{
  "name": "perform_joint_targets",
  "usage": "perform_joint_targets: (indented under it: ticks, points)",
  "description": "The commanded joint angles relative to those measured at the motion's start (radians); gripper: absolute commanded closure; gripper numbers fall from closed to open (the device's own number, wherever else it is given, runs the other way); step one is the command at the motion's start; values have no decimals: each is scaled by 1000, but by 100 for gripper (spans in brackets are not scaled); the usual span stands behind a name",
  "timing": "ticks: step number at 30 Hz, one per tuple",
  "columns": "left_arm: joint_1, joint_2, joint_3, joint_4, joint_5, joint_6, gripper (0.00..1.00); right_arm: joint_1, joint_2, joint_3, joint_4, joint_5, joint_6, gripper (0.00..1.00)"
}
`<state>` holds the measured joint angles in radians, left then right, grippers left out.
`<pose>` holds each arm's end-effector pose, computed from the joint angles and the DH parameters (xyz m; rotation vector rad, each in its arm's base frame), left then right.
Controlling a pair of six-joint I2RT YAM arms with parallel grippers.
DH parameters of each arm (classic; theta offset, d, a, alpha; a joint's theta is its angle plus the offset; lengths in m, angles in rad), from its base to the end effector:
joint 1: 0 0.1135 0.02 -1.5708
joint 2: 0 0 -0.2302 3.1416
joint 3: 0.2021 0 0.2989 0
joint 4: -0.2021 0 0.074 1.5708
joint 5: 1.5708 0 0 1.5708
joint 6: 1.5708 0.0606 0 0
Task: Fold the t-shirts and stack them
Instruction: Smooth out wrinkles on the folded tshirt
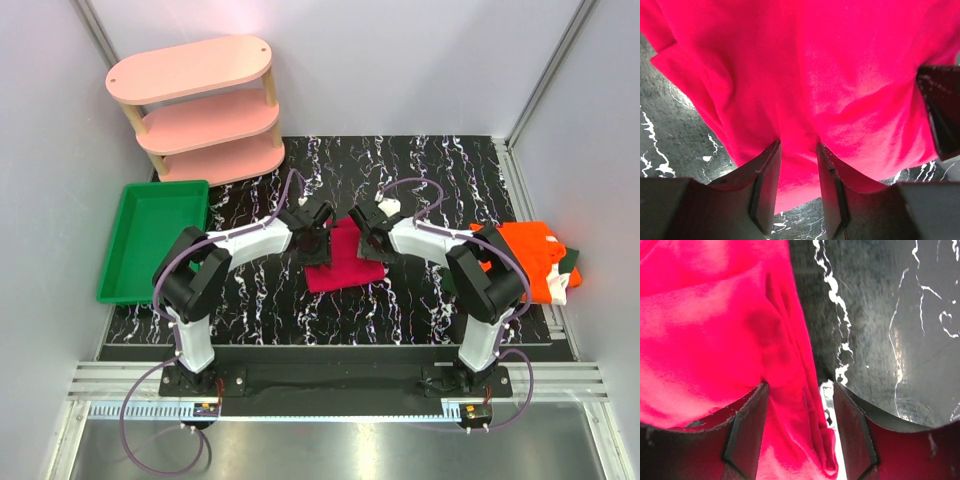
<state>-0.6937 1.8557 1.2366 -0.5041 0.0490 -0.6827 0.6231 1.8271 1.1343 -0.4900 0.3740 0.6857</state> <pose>0.3181 -0.2684 0.0921 0.0309 2.7907 -0.4563 0.3307 0.2104 0.0746 0.1787 2.6055 -0.0797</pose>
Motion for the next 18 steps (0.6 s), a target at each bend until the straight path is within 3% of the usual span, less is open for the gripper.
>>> perform_joint_targets:
  ticks: [1, 18]
  points:
    - [-1, -36, -19, 21, 5, -3, 60, -19, 76, -10, -15, 8, 0, 37]
    - [10, 13, 29, 7, 15, 31, 60, -8, 69, -160, 42, -201, 107, 37]
